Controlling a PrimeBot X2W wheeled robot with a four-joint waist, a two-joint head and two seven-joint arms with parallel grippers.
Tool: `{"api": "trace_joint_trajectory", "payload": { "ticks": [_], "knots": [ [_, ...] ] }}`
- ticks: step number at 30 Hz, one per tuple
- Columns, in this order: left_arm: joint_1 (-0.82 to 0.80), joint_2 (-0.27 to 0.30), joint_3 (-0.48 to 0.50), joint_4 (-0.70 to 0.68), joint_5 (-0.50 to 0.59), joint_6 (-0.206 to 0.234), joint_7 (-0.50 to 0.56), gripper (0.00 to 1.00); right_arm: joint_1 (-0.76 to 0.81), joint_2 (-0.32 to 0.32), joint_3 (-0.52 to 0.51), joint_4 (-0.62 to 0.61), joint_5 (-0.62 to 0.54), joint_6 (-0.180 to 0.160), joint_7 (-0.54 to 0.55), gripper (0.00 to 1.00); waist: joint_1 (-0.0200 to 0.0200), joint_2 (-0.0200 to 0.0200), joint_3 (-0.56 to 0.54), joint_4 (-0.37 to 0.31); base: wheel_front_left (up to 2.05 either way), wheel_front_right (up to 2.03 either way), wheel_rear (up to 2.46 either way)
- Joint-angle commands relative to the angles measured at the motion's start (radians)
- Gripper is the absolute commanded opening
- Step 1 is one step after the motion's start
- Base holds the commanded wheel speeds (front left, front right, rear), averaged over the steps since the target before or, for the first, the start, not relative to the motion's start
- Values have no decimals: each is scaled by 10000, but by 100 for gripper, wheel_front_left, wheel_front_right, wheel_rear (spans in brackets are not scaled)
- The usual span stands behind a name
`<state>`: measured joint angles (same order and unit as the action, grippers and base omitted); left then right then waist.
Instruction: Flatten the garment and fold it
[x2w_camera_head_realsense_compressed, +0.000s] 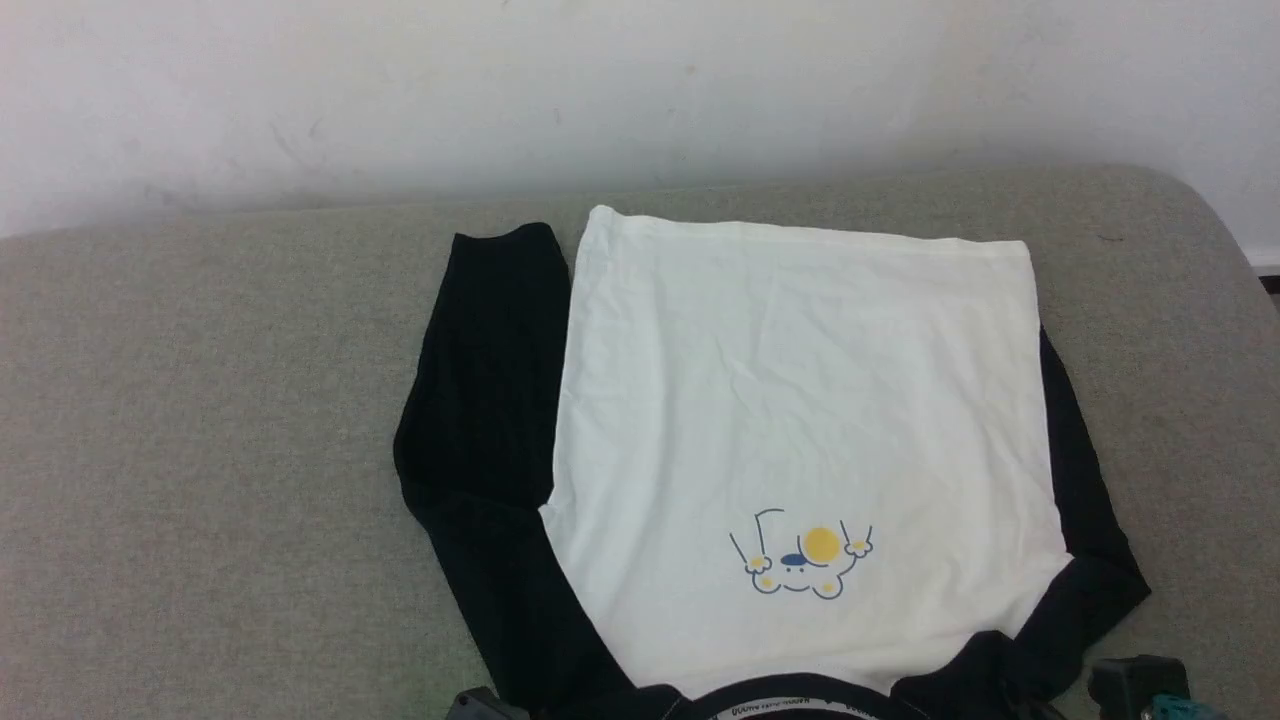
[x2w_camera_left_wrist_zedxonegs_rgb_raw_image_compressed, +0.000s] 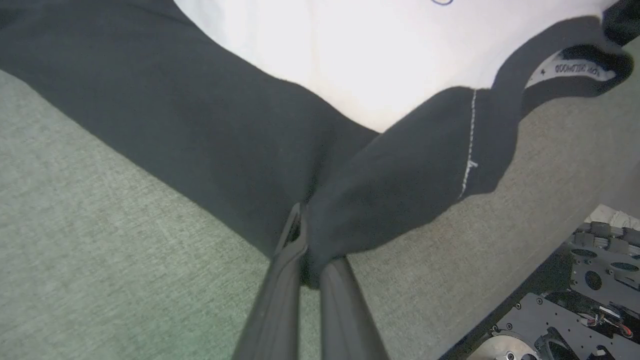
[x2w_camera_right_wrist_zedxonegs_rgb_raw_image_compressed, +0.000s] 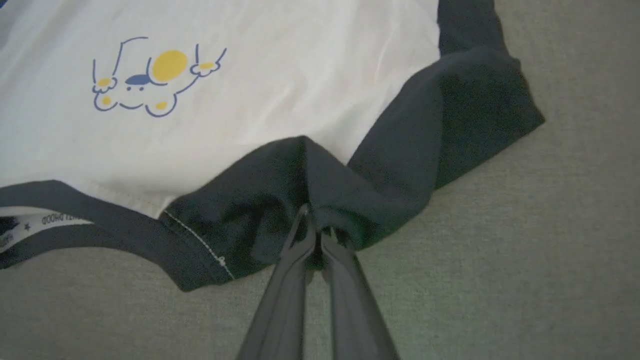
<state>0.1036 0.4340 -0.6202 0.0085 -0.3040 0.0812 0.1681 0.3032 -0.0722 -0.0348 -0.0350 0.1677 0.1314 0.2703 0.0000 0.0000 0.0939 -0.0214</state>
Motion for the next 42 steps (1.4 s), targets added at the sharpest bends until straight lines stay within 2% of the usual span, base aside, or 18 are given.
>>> {"api": "trace_joint_trajectory", "payload": {
  "ticks": [1, 2, 3, 4, 5, 6, 10, 15, 21, 24, 28, 31, 33, 37, 42],
  "knots": [
    [-180, -66, -66, 195, -58, -73, 23, 0, 4, -29, 45, 102, 19, -7, 32, 0, 0, 0, -73, 38, 0, 0, 0],
    [-239, -103, -94, 321, -65, -103, 20, 24, -23, -36, 87, 183, 26, -7, 62, 0, 0, 0, -90, 40, 0, 0, 0],
    [-280, -159, -111, 445, -109, -126, 35, 60, -46, -56, 142, 269, 38, -7, 132, 11, 0, 0, -108, 42, 0, 0, 0],
    [-318, -207, -129, 545, -141, -145, 46, 100, -65, -73, 192, 340, 58, -7, 206, 34, 0, 0, -123, 46, 0, 0, 0],
    [-349, -258, -139, 632, -180, -157, 47, 100, -85, -87, 236, 385, 91, -7, 262, 92, 0, 0, -127, 48, 0, 0, 0],
    [-369, -321, -128, 710, -244, -160, 25, 100, -106, -92, 257, 410, 129, -7, 298, 100, 0, 0, -123, 48, 0, 0, 0],
    [-277, -652, 206, 737, -670, 56, -403, 100, -112, -68, 258, 229, 476, -7, 516, 100, 0, 0, -105, 43, 0, 0, 0],
    [419, -1029, 1202, -171, -1724, 534, -1331, 100, 303, -86, -157, -938, 942, -7, 929, 100, 0, 0, -104, -14, 0, 0, 0],
    [1177, -780, 2317, -1785, -2105, 1190, -2124, 100, 992, 14, -1375, -2906, 1084, -7, 1479, 100, 0, 0, -24, -95, 0, 0, 0],
    [1307, -563, 2698, -2557, -1896, 1521, -2375, 100, 935, 119, -1904, -3800, 1012, -7, 1356, 100, 0, 0, 23, -168, 0, 0, 0],
    [1039, -704, 3231, -3185, -1299, 2109, -3447, 100, 338, 201, -2205, -4444, 677, -7, 312, 100, 0, 0, 98, -262, 0, 0, 0],
    [729, -963, 3281, -3310, -843, 2121, -4077, 100, -194, 213, -2248, -4395, 767, -7, -1064, 100, 0, 0, 150, -323, 0, 0, 0],
    [505, -1017, 3254, -3221, -117, 2185, -4241, 100, -475, 215, -2250, -4213, 631, -7, -2104, 100, 0, 0, 170, -353, 0, 0, 0],
    [268, -1645, 3518, -3459, 1210, 2598, -4291, 100, -709, 217, -2127, -3633, 258, -7, -3739, 100, 0, 0, 205, -429, 0, 0, 0],
    [299, -2189, 3598, -3521, 2036, 2727, -4295, 100, -798, 218, -1789, -2994, -66, -7, -4543, 100, 0, 0, 316, -486, 0, 0, 0]
  ]
}}
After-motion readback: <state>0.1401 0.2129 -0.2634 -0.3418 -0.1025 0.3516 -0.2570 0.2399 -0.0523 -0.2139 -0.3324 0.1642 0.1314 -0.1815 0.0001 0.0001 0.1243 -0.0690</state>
